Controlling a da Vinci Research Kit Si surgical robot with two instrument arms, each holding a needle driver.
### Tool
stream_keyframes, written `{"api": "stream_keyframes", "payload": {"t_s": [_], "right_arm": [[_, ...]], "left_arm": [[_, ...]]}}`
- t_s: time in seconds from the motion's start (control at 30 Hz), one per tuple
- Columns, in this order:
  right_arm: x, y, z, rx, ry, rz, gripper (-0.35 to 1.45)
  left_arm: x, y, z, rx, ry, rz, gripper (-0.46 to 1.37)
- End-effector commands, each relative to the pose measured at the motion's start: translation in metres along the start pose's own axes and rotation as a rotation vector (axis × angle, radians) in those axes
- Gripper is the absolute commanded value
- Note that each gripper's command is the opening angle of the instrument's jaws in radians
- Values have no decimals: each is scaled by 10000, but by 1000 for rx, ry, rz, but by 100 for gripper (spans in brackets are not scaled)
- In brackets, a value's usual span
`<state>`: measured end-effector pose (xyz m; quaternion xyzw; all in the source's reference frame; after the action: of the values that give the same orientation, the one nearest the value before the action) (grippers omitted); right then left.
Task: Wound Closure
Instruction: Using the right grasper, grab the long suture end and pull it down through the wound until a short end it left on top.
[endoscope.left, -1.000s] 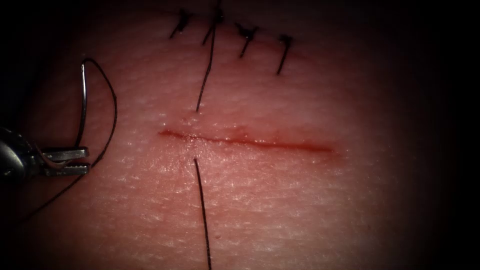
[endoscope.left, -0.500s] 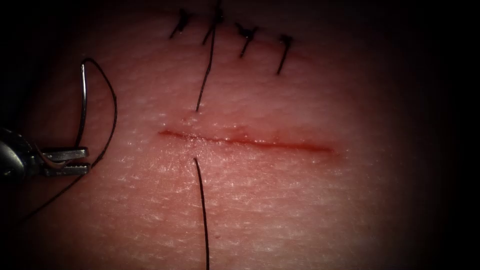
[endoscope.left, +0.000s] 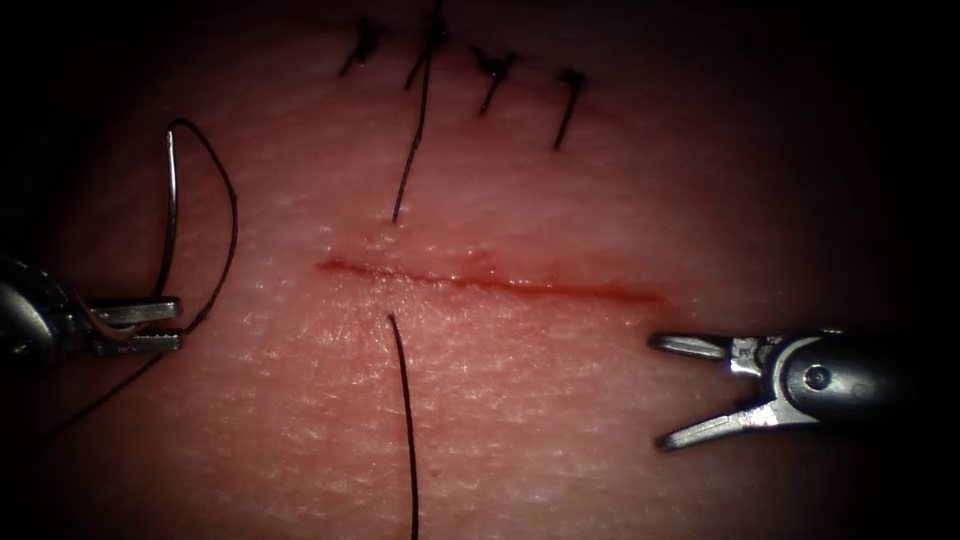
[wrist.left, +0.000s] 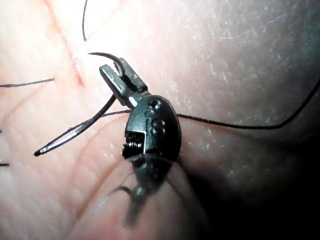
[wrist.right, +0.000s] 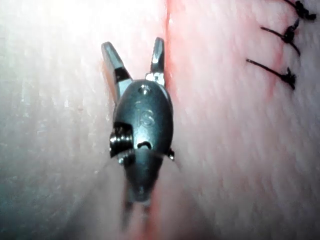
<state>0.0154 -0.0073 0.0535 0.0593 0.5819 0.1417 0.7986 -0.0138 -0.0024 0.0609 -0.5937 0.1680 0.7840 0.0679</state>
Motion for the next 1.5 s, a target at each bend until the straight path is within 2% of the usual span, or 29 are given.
{"api": "stream_keyframes", "payload": {"t_s": [0.03, 0.17, 0.27, 0.5, 0.7, 0.97, 1.13, 1.33, 1.4, 1.43, 1.47, 1.5], "right_arm": [[-3, 2, 6, 11, 6, -3, 129], [-12, 6, 37, 31, 28, -13, 123], [-13, 5, 53, 32, 36, -17, 122], [3, -7, 100, 25, 75, -31, 119], [8, -9, 123, 23, 80, -77, 109], [1, -14, 148, 60, 78, -99, 109], [-3, -24, 155, 97, 81, -113, 96], [-2, -25, 163, 95, 82, -116, 88], [-2, -25, 165, 98, 83, -116, 71], [-2, -26, 165, 108, 85, -118, 33], [-2, -26, 165, 114, 85, -119, 8], [-2, -26, 165, 126, 85, -121, -35]], "left_arm": [[0, 0, 0, -9, 1, 0, -35], [0, 0, 0, -9, 0, 0, -35], [1, 0, 0, -9, 0, 0, -35], [1, 0, 0, -9, 0, 0, -35], [1, 0, 0, -8, 0, 0, -35], [1, 0, 0, -9, 0, 0, -35], [0, 0, 0, -9, 1, 0, -35], [0, 0, 0, -9, 1, 0, -35], [0, 0, 0, -9, 1, 0, -35], [0, 0, 0, -9, 1, 0, -35], [0, 0, 0, -9, 1, 0, -35], [0, 0, 0, -9, 1, 0, -35]]}}
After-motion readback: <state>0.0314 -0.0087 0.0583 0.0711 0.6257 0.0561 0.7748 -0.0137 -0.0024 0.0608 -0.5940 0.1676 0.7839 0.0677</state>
